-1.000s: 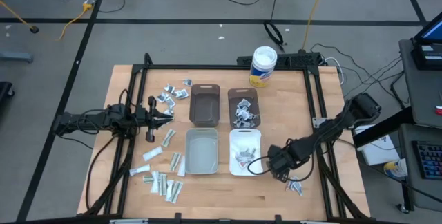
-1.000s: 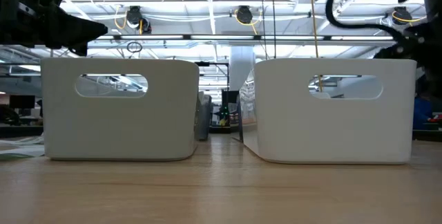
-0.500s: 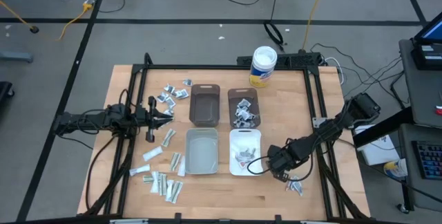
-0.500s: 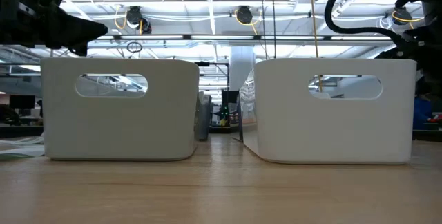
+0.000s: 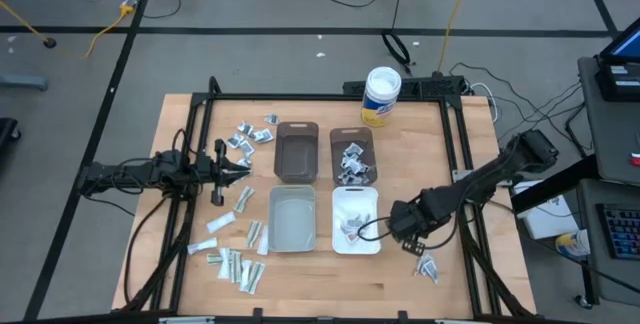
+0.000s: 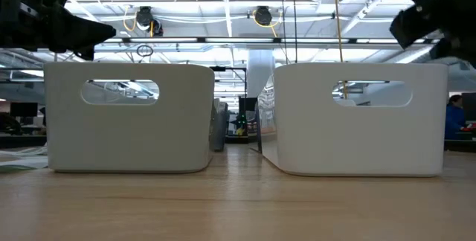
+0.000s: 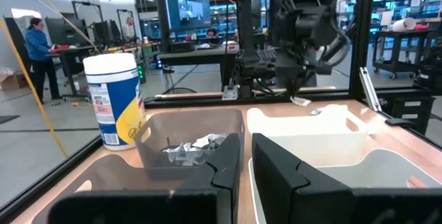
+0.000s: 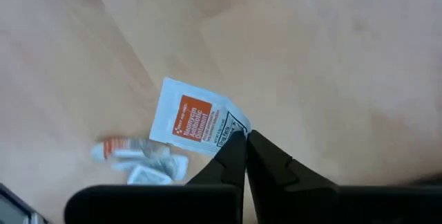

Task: Pick & Place First Aid Supplies
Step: Put the orange pad into the white bin

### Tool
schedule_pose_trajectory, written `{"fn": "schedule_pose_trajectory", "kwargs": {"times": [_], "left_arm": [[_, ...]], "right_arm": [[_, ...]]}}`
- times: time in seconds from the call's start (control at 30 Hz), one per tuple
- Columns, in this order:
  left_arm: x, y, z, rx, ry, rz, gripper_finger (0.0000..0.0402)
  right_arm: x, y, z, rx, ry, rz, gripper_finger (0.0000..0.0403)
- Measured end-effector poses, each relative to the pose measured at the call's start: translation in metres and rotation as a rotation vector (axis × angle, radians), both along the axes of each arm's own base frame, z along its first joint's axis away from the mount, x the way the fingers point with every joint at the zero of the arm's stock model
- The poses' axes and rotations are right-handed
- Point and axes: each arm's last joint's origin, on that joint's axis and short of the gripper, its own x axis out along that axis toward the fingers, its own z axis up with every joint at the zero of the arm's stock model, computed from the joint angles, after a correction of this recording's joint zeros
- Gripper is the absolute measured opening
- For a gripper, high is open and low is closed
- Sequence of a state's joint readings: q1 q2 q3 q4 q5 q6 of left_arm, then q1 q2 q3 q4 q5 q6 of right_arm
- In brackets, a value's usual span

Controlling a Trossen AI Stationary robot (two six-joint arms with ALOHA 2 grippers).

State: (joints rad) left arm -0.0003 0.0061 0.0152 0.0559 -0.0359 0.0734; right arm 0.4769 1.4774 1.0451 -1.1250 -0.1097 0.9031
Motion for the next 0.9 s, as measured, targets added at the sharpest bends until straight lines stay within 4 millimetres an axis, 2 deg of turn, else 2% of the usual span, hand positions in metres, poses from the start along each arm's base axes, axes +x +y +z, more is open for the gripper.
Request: {"fn": "schedule_pose_trajectory", "kwargs": {"times": [0.17, 0.43, 0.7, 0.9], "left_arm": [[0.000, 0.000, 0.000, 0.000, 0.000, 0.000, 0.0047], [0.000, 0.000, 0.000, 0.000, 0.000, 0.000, 0.0047], [0.000, 0.000, 0.000, 0.000, 0.000, 0.000, 0.0047], [0.000, 0.000, 0.000, 0.000, 0.000, 0.000, 0.0047]], "right_arm": [[0.000, -0.009, 0.021, -0.007, 0.022, 0.009, 0.0001], [0.008, -0.020, 0.025, 0.006, -0.002, -0.014, 0.0001], [0.049, -0.018, 0.040, 0.029, -0.070, 0.062, 0.0000], [0.088, -0.025, 0.044, 0.014, -0.105, 0.118, 0.0000]]}}
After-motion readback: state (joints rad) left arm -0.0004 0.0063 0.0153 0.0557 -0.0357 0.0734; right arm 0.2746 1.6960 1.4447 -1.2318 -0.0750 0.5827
